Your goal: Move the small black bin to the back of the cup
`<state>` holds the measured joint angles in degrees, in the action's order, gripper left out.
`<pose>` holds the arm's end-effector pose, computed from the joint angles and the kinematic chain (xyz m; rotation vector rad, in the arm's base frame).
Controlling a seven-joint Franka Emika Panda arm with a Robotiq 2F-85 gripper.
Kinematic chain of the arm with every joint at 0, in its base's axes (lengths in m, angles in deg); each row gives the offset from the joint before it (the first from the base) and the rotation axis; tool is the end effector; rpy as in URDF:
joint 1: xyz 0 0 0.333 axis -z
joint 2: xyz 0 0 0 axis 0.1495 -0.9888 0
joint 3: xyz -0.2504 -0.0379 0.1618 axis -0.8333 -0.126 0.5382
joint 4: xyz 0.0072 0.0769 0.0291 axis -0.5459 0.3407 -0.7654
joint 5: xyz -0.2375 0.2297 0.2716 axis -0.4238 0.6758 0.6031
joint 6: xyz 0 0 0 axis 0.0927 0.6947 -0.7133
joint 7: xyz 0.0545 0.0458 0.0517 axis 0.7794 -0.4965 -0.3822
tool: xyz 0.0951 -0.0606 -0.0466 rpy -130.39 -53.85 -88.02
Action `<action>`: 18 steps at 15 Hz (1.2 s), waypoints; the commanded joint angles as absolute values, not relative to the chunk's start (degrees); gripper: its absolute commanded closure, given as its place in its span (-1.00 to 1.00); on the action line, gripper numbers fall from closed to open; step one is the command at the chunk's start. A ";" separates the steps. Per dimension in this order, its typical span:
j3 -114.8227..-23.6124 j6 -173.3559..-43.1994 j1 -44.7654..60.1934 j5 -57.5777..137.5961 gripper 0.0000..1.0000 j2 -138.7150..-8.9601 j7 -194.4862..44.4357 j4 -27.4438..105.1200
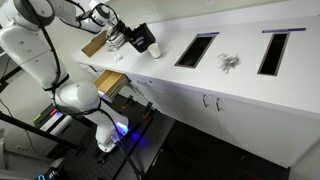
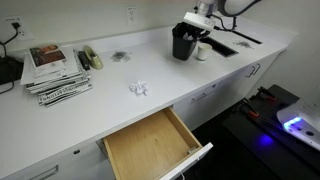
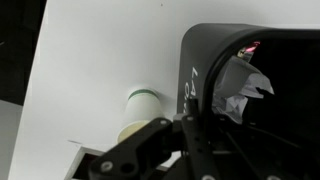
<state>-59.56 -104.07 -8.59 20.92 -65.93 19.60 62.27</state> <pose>0.5773 0.2282 0.3391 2.6071 -1.5965 0.4696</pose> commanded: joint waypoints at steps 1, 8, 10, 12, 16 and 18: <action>-60.72 -102.38 -6.03 20.28 0.97 -64.39 24.93 63.14; -63.76 -104.58 0.24 26.04 0.97 -65.83 24.36 62.91; -64.63 -105.01 1.60 27.54 0.97 -66.57 23.95 62.67; -65.47 -105.58 2.60 28.47 0.97 -67.27 24.28 62.52; -66.79 -106.03 3.88 31.06 0.97 -68.59 24.65 62.55; -67.13 -106.26 4.24 32.71 0.97 -69.05 24.51 62.67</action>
<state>-66.80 -105.05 3.80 30.40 -68.79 23.25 62.83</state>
